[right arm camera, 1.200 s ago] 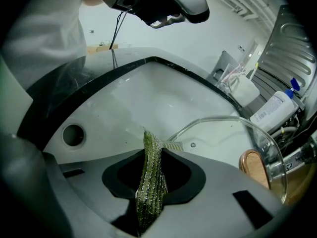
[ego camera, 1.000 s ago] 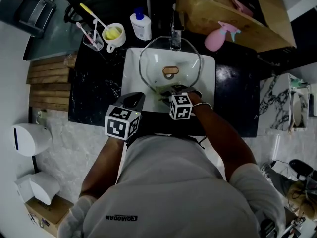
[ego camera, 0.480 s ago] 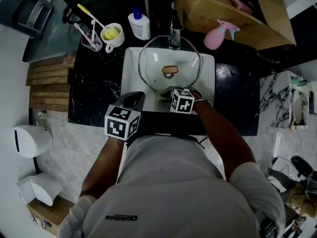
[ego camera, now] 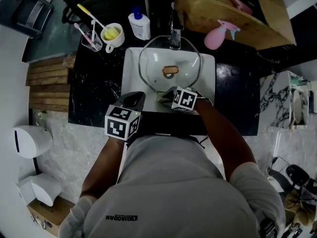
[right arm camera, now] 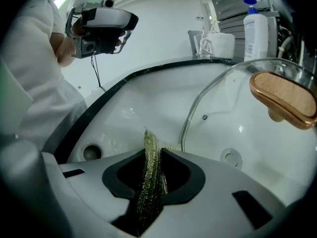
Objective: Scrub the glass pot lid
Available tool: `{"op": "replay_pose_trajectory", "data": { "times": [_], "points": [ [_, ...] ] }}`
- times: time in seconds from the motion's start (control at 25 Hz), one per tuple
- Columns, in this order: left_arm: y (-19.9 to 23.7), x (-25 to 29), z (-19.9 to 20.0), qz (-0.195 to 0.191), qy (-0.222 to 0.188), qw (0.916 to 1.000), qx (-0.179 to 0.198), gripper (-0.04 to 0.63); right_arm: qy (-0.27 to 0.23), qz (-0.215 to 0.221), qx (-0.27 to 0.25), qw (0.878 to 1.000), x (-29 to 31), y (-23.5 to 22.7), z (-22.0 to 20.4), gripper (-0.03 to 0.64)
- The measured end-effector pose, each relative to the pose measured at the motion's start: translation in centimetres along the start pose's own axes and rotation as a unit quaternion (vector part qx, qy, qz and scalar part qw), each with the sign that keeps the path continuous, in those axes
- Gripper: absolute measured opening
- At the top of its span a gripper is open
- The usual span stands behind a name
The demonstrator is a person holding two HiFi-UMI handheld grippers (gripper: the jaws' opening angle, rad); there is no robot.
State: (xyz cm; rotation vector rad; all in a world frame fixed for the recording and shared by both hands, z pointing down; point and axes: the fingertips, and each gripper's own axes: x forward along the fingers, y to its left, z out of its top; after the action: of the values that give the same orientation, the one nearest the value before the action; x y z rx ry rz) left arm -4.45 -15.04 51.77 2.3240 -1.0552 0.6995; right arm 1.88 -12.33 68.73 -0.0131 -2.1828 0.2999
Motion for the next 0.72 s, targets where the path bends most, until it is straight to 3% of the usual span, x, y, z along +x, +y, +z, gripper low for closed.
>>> {"op": "replay_pose_trajectory", "data": {
  "times": [0.36, 0.56, 0.72],
  "points": [
    [-0.3, -0.1, 0.1, -0.009, -0.005, 0.9999, 0.002, 0.015, 0.001, -0.029, -0.004, 1.000, -1.3, -0.7, 0.8, 0.100],
    [-0.4, -0.4, 0.7, -0.022, -0.014, 0.9996, 0.006, 0.015, -0.034, -0.091, 0.030, 0.995, -4.0, -1.5, 1.7, 0.097],
    [-0.5, -0.3, 1.0, -0.042, -0.018, 0.9989, 0.015, 0.015, -0.089, -0.157, 0.077, 0.981, -7.9, -1.6, 3.7, 0.097]
  ]
}}
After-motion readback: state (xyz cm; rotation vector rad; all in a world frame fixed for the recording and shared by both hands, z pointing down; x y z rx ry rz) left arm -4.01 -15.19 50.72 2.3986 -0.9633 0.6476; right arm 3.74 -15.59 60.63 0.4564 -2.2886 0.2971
